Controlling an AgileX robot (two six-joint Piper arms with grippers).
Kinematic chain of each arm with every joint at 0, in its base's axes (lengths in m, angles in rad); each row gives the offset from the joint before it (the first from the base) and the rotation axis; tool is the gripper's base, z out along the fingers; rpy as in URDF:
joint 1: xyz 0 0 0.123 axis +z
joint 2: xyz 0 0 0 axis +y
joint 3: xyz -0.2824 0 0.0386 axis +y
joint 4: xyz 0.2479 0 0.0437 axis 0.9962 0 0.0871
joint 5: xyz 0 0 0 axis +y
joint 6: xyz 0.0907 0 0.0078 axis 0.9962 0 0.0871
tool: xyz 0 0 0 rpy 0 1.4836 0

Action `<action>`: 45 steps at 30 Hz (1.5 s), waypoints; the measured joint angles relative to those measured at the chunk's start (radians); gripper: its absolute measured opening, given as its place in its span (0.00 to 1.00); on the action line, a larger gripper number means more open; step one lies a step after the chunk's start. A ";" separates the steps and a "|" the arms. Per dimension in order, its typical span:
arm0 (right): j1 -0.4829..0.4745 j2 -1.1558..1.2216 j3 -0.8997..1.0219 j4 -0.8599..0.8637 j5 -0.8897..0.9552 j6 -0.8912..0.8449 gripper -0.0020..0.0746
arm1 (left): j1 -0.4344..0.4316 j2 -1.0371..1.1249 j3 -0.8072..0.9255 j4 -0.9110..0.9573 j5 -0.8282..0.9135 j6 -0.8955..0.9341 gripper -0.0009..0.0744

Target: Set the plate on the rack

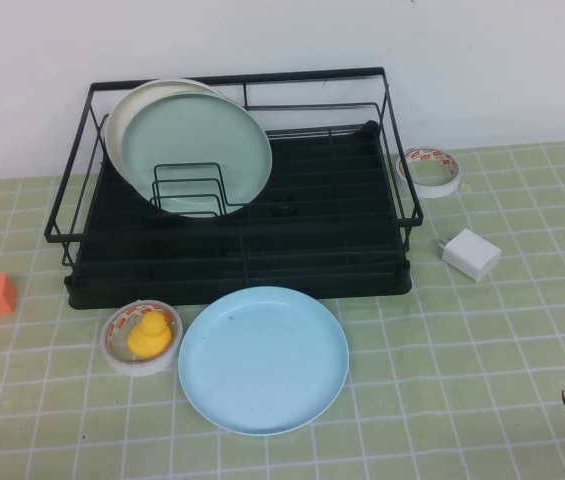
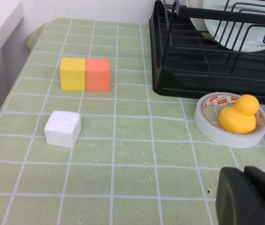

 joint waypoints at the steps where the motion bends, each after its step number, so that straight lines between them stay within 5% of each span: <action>1: 0.000 0.000 0.000 0.000 0.000 0.000 0.02 | 0.000 0.000 0.000 0.000 0.000 0.000 0.01; 32: 0.000 0.000 0.000 0.000 -0.010 -0.001 0.02 | 0.000 0.000 0.000 -0.056 -0.031 0.000 0.01; 38: 0.000 0.000 0.010 0.000 -0.089 -0.001 0.02 | 0.000 0.000 0.002 -0.068 -0.197 0.000 0.01; 45: 0.000 0.000 0.010 0.000 -0.417 -0.001 0.02 | 0.000 0.000 0.002 -0.071 -0.575 0.000 0.01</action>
